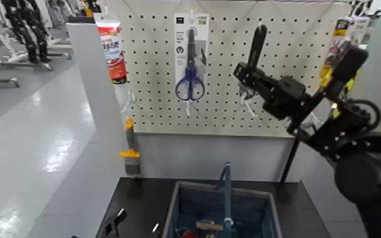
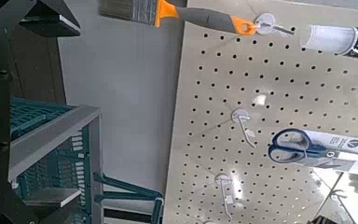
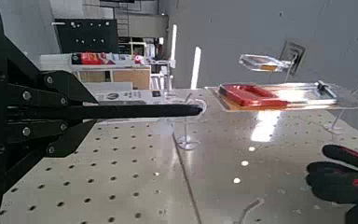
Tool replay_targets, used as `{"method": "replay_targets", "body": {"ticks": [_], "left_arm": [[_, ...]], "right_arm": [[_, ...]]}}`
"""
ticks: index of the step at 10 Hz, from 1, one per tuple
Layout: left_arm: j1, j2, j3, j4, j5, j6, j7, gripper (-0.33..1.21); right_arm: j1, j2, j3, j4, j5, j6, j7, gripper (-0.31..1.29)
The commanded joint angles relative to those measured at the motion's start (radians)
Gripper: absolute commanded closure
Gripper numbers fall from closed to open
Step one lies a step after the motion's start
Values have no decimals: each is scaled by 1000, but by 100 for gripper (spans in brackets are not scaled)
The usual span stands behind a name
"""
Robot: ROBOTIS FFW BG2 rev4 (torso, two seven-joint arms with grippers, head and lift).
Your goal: Put the black wrench into the crate.
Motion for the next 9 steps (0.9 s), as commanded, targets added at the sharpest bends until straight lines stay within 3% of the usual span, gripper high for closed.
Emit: {"method": "replay_targets", "body": {"ticks": [1,4,5,9], "left_arm": [[3,-8,6,6,1,0,3,10],[3,-12,10,9,-2,-6,6,10],[3,-17,10,14,-2,-10,7,10],[4,-26,15,25,0,-19,7,10]], "right_arm": [[106,25,-28,-12,0,43,-18,116],[232,43,-76,-36,9,78,-61,116],[269,54,-94,-50,38,95,-72,116],[353,54,-111,-52,71,171,-92,116]]}}
